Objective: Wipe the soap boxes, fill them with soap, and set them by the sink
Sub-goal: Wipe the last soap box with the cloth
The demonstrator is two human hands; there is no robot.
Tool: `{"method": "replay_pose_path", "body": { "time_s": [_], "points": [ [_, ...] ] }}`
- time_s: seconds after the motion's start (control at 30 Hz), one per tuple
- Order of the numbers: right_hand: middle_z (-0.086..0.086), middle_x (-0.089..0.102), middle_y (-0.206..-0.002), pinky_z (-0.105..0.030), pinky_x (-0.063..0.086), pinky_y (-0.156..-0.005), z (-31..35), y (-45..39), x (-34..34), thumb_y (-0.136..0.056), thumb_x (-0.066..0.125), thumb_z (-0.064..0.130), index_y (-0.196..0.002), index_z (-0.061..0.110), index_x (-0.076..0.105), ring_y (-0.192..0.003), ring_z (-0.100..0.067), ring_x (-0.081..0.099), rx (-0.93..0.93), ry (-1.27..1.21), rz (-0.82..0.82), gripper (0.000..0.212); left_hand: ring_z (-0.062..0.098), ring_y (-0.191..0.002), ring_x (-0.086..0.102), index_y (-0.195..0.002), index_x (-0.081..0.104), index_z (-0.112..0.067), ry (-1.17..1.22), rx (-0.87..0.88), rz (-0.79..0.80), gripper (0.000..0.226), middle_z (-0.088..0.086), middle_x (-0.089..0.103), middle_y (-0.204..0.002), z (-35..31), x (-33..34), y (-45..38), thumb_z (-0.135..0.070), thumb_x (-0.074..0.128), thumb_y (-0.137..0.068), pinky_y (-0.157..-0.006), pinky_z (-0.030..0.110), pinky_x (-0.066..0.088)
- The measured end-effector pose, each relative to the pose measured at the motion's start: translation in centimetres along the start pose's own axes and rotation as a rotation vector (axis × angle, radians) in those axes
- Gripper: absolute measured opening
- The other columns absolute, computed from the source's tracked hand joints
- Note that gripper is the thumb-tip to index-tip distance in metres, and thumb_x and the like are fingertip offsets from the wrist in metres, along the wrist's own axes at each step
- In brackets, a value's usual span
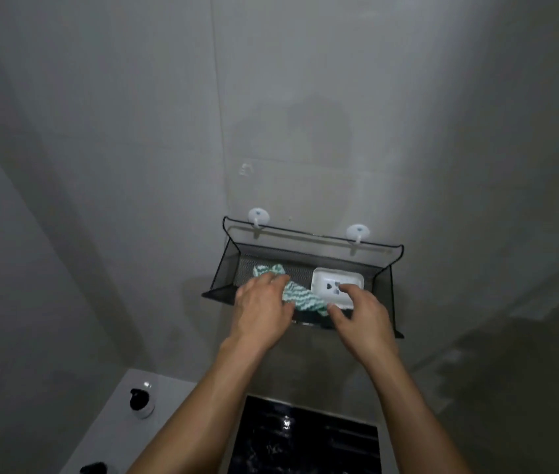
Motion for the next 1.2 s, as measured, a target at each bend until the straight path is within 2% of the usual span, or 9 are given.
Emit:
{"method": "replay_pose_path", "body": {
  "time_s": [0.13, 0.33, 0.53, 0.67, 0.8, 0.87, 0.97, 1.1, 1.2],
  "points": [
    [-0.013, 0.061, -0.129, -0.036, 0.047, -0.091, -1.8, -6.8, 0.8, -0.092, 0.065, 0.030, -0.132, 0.014, 0.060, -0.118, -0.032, 0.058, 0.056, 0.074, 0.071, 0.043, 0.028, -0.123, 0.050, -0.139, 0.050, -0.022, -0.099, 0.029, 0.117, 0.049, 0.004, 0.054, -0.136, -0.5, 2.0, -6.1, -0.035, 0.058, -0.092, -0.102, 0.037, 0.038],
    [-0.018, 0.054, -0.134, -0.037, 0.046, -0.096, -4.3, -12.0, 3.3, -0.093, 0.067, 0.035, -0.132, 0.006, 0.051, -0.123, -0.035, 0.053, 0.264, 0.110, 0.141, 0.051, 0.031, -0.126, 0.049, -0.138, 0.048, -0.023, -0.197, 0.041, 0.398, 0.056, 0.009, 0.053, -0.136, 0.2, 5.6, -11.1, -0.041, 0.063, -0.087, -0.107, 0.046, 0.038],
    [-0.021, 0.056, -0.134, -0.033, 0.048, -0.091, -6.0, -13.3, 4.5, -0.093, 0.068, 0.027, -0.132, -0.002, 0.048, -0.122, -0.034, 0.057, 0.497, -0.017, 0.144, 0.052, 0.030, -0.135, 0.043, -0.142, 0.046, -0.026, -0.125, 0.000, 0.528, 0.061, 0.008, 0.052, -0.144, 0.7, 8.1, -13.2, -0.050, 0.059, -0.088, -0.111, 0.048, 0.031],
    [-0.017, 0.062, -0.129, -0.028, 0.047, -0.083, -6.9, -13.4, 5.2, -0.090, 0.071, 0.025, -0.128, 0.001, 0.055, -0.116, -0.032, 0.061, 0.557, -0.081, 0.149, 0.048, 0.027, -0.129, 0.051, -0.140, 0.049, -0.034, -0.028, 0.013, 0.600, 0.062, 0.003, 0.056, -0.140, 0.8, 8.8, -14.1, -0.054, 0.065, -0.083, -0.108, 0.045, 0.039],
    [-0.017, 0.068, -0.117, -0.034, 0.053, -0.084, -7.7, -13.4, 5.7, -0.086, 0.076, 0.026, -0.117, 0.002, 0.065, -0.105, -0.032, 0.065, 0.598, -0.145, 0.144, 0.041, 0.022, -0.115, 0.060, -0.133, 0.055, -0.032, 0.051, -0.008, 0.617, 0.064, -0.001, 0.062, -0.132, 1.3, 8.9, -14.2, -0.042, 0.080, -0.074, -0.101, 0.042, 0.047],
    [-0.016, 0.068, -0.109, -0.036, 0.054, -0.082, -8.0, -13.3, 5.9, -0.084, 0.076, 0.020, -0.107, 0.004, 0.067, -0.098, -0.030, 0.066, 0.605, -0.213, 0.128, 0.029, 0.022, -0.104, 0.063, -0.127, 0.060, -0.025, 0.087, -0.029, 0.625, 0.062, 0.002, 0.062, -0.128, 1.8, 8.8, -14.2, -0.030, 0.085, -0.071, -0.093, 0.038, 0.054],
    [-0.015, 0.069, -0.102, -0.037, 0.054, -0.080, -8.2, -12.8, 5.9, -0.082, 0.077, 0.009, -0.090, 0.007, 0.065, -0.091, -0.029, 0.066, 0.607, -0.353, 0.090, 0.014, 0.024, -0.105, 0.060, -0.121, 0.063, -0.019, 0.009, -0.027, 0.606, 0.058, 0.007, 0.058, -0.124, 2.5, 8.5, -14.3, -0.023, 0.086, -0.068, -0.091, 0.034, 0.055],
    [-0.008, 0.068, -0.088, -0.045, 0.058, -0.082, -7.7, -11.9, 5.5, -0.079, 0.075, -0.001, -0.086, 0.012, 0.065, -0.080, -0.024, 0.065, 0.530, -0.490, 0.045, 0.018, 0.026, -0.106, 0.062, -0.107, 0.067, -0.012, -0.166, 0.053, 0.585, 0.034, 0.008, 0.066, -0.114, 2.6, 8.2, -14.2, -0.019, 0.080, -0.076, -0.089, 0.036, 0.055],
    [-0.005, 0.069, -0.092, -0.041, 0.058, -0.073, -7.1, -11.1, 4.8, -0.079, 0.073, -0.003, -0.090, 0.017, 0.062, -0.080, -0.020, 0.065, 0.431, -0.521, 0.012, 0.025, 0.028, -0.102, 0.065, -0.099, 0.068, -0.010, -0.119, 0.034, 0.499, 0.019, 0.012, 0.069, -0.110, 3.0, 7.8, -14.2, -0.003, 0.059, -0.083, -0.083, 0.035, 0.052]
  ]
}}
Point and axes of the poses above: each hand's wrist, its own y-axis away from the middle knuckle, its own x-axis out of the palm, z = x × y, the point moved 1 cm from there along -y, towards the middle knuckle
